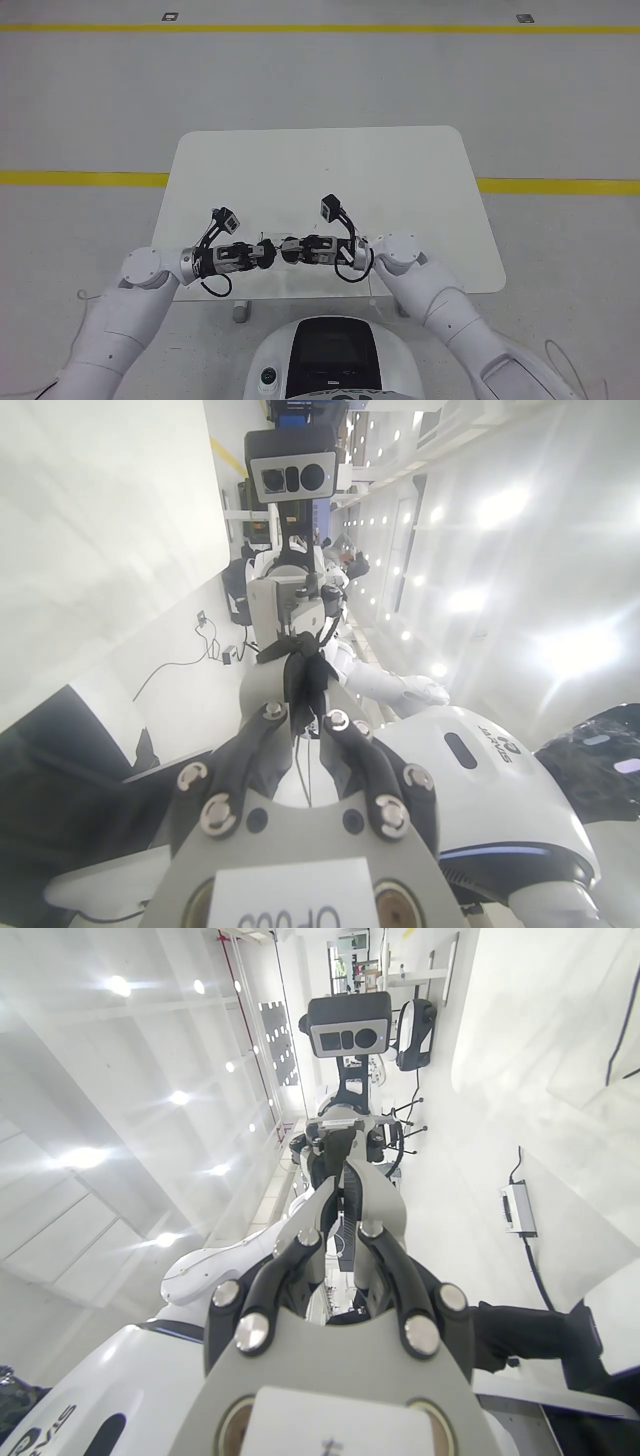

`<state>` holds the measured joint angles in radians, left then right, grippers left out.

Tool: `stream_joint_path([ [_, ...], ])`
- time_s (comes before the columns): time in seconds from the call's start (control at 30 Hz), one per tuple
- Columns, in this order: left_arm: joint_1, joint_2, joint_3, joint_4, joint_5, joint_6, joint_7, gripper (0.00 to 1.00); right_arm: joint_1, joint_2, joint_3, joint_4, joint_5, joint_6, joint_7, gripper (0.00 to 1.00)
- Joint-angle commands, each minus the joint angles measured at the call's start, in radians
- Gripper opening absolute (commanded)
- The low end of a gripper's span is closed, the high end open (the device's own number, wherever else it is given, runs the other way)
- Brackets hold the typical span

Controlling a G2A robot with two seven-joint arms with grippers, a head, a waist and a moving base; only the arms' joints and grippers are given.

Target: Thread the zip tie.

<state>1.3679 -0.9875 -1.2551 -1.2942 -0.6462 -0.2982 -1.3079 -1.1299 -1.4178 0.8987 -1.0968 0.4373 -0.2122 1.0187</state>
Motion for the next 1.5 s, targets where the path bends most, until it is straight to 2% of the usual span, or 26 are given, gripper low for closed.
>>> stream_joint_path([
  [0.0,0.0,0.001,0.002,0.0,0.0,-0.001,0.001,0.0,-0.001,0.0,-0.001,-0.001,0.007,-0.003,0.003,0.0],
  [0.2,-0.001,0.004,0.006,0.002,-0.003,-0.002,0.006,0.05,0.002,0.002,-0.005,0.0,0.003,-0.001,0.004,0.0],
  [0.4,-0.003,0.006,0.008,0.004,-0.011,-0.003,0.011,0.23,0.005,0.005,-0.003,0.006,0.001,0.005,0.002,0.0],
  [0.47,-0.004,0.007,0.009,0.005,-0.012,-0.003,0.011,0.26,0.005,0.006,-0.003,0.006,0.002,0.005,0.001,0.0],
  [0.73,-0.013,0.009,0.023,0.006,-0.011,-0.001,0.012,0.15,0.006,0.005,-0.015,-0.003,0.003,0.005,0.001,0.0],
  [1.13,-0.021,0.012,0.037,0.013,-0.014,-0.006,0.012,0.09,0.017,0.002,-0.032,0.007,0.01,0.002,0.0,0.0],
  [1.3,-0.022,0.013,0.042,0.017,-0.016,-0.009,0.012,0.0,0.021,0.001,-0.036,0.011,0.013,0.0,0.0,0.0],
  [1.43,-0.025,0.014,0.045,0.023,-0.019,-0.01,0.013,0.0,0.023,0.001,-0.037,0.014,0.016,-0.001,0.001,0.0],
  [1.47,-0.026,0.015,0.046,0.024,-0.019,-0.01,0.013,0.0,0.022,0.001,-0.036,0.015,0.02,-0.002,-0.001,0.25],
])
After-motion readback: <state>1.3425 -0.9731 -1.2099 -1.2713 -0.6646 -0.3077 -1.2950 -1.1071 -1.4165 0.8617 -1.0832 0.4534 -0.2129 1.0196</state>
